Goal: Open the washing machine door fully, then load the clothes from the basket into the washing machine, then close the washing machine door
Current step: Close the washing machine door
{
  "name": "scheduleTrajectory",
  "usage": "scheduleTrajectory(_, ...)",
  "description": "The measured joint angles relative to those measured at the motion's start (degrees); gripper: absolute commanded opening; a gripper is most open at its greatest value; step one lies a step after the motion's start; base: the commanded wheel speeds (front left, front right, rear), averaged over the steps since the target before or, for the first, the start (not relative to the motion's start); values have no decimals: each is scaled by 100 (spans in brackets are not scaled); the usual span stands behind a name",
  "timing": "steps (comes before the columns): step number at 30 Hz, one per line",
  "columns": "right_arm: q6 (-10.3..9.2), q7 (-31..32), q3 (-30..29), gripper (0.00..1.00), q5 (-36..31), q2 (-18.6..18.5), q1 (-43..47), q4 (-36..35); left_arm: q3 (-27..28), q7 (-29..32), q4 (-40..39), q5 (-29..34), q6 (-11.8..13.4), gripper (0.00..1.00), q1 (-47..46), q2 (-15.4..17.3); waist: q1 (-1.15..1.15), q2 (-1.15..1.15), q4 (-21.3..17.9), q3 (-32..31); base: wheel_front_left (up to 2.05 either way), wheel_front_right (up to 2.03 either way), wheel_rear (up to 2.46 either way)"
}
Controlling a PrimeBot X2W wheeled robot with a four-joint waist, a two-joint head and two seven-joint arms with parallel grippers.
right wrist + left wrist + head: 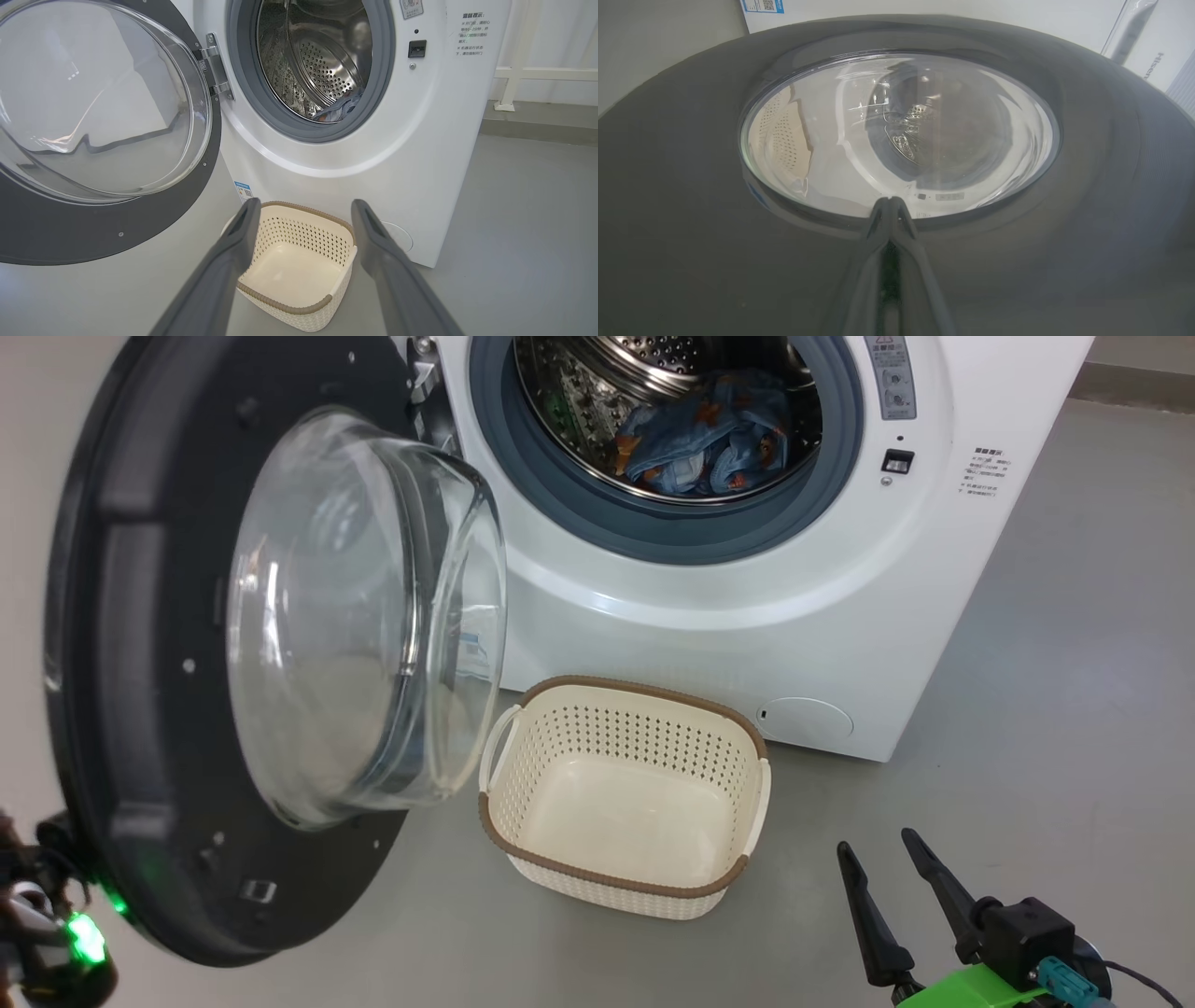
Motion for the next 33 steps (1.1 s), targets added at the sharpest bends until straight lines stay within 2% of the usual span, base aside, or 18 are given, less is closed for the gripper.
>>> scheduleTrajectory(7,0,0,-7,100,19,-3,-14,-1,-66,241,-1347,-51,598,0,635,-266,0,0,-20,1,0,0,0)
scheduleTrajectory(15,0,0,14,100,74,-4,-16,-2,-276,345,-2413,-198,961,0,938,-758,0,0,-152,22,0,0,0)
scheduleTrajectory(23,0,0,7,100,73,-4,-17,-9,-404,204,-2644,-311,978,0,973,-1125,0,0,-462,27,0,0,0)
scheduleTrajectory(33,0,0,12,100,19,-4,-16,-49,-583,-525,-2033,-416,532,0,603,-1287,0,0,-1014,16,0,0,0)
